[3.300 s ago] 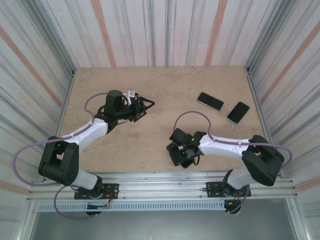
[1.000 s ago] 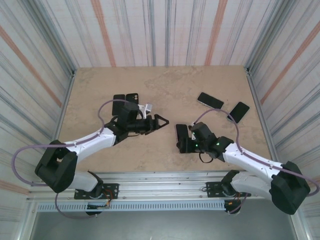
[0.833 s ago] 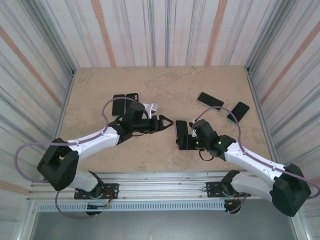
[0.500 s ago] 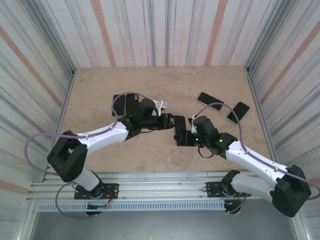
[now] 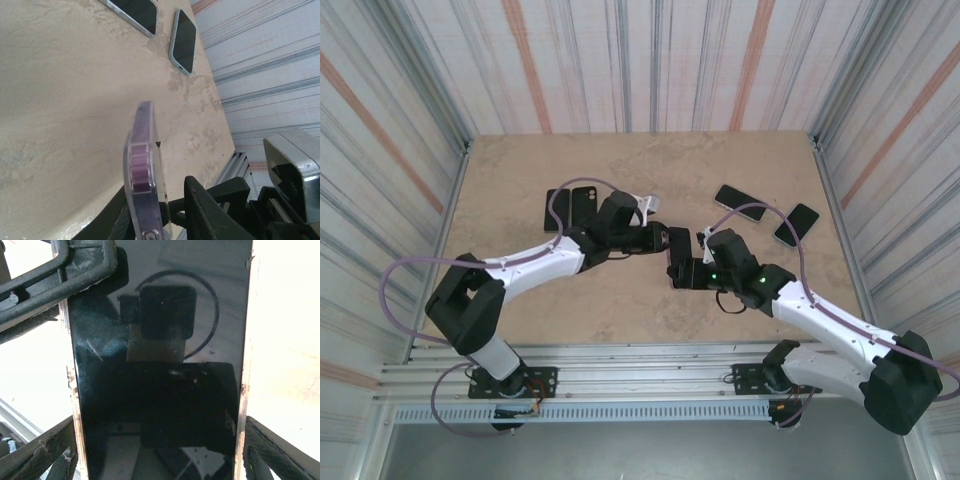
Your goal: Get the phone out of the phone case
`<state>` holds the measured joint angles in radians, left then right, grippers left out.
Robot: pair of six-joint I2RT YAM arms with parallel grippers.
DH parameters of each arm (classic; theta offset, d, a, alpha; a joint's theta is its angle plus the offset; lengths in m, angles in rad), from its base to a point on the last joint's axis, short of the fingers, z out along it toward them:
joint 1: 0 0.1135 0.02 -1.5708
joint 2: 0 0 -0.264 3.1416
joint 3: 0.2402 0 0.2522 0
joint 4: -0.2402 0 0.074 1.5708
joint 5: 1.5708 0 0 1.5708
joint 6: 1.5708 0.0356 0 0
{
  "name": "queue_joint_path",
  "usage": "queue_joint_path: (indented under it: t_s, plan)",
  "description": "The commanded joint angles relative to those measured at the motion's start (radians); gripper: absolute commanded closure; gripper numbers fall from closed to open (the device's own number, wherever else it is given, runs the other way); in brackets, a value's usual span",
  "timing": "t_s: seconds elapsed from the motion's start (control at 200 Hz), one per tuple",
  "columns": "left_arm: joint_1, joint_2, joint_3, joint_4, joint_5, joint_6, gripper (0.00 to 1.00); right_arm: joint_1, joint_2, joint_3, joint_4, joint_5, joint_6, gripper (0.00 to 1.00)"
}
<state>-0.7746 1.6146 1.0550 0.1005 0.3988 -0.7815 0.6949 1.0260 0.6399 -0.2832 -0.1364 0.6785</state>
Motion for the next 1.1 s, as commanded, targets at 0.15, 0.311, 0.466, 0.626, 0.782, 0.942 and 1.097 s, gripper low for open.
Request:
queue_joint_path:
  t_s: [0.15, 0.311, 0.466, 0.626, 0.782, 0.942, 1.097]
  plan:
    - [-0.006, 0.029, 0.034, 0.004, 0.004, 0.003, 0.89, -0.009, -0.008, 0.047, 0.048, -0.017, -0.010, 0.48]
    - [-0.003, 0.021, 0.029, 0.022, 0.001, -0.021, 1.00, -0.009, -0.023, 0.036, 0.076, -0.002, -0.017, 0.28]
    - [0.023, -0.008, 0.020, 0.068, 0.005, -0.063, 1.00, -0.019, -0.059, 0.012, 0.116, -0.013, -0.023, 0.14]
    - [0.078, -0.050, 0.009, 0.131, 0.011, -0.120, 1.00, -0.045, -0.109, -0.026, 0.182, -0.043, 0.009, 0.09]
    - [0.138, -0.081, -0.015, 0.256, 0.018, -0.222, 1.00, -0.073, -0.138, -0.076, 0.308, -0.084, 0.100, 0.09]
    - [0.174, -0.111, -0.019, 0.347, -0.013, -0.296, 1.00, -0.091, -0.162, -0.117, 0.439, -0.106, 0.210, 0.14]
    - [0.174, -0.135, -0.021, 0.420, -0.073, -0.356, 1.00, -0.093, -0.154, -0.164, 0.599, -0.115, 0.332, 0.25]
